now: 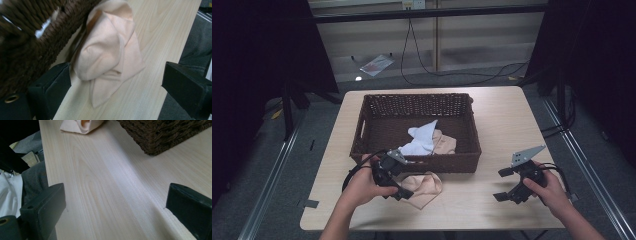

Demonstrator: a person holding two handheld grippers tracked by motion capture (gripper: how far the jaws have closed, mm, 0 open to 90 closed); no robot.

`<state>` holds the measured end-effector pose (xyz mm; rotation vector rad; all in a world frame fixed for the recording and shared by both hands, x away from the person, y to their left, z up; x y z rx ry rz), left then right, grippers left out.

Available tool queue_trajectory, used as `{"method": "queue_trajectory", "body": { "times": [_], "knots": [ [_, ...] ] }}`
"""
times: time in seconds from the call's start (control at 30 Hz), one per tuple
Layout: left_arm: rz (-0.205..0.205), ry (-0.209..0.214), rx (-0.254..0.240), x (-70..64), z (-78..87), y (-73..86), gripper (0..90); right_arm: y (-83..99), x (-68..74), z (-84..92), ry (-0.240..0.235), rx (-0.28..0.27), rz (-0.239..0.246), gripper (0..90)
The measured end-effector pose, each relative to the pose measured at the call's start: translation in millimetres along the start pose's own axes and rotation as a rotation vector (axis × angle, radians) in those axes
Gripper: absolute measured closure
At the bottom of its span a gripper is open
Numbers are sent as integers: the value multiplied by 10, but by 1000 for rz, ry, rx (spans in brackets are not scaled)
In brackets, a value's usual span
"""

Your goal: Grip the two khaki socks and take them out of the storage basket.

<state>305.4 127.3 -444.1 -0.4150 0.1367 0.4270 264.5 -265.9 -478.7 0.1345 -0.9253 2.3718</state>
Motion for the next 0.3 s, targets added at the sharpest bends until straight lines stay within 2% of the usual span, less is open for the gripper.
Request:
{"method": "queue_trajectory", "body": {
  "times": [0.13,0.17,0.27,0.3],
  "knots": [
    [-13,-12,3,9,-69,52,83,1,1,1,2,1,3,19],
    [-29,-20,11,14,-81,62,87,1,0,6,6,3,3,19],
    [-37,-33,-7,-15,-133,64,88,3,-1,8,6,2,5,19],
    [-53,-39,-7,-18,-155,52,88,3,0,2,3,1,5,18]
  ]
}}
Point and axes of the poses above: each handheld gripper's, and its own axes: z roughly backward along the jaws, y roughly out of its underside, x roughly to its left, the point moved 2 cm from there along -z, roughly forward along the jaws, and after that the axes turned 6 degrees about x, right-handed, at the moved point
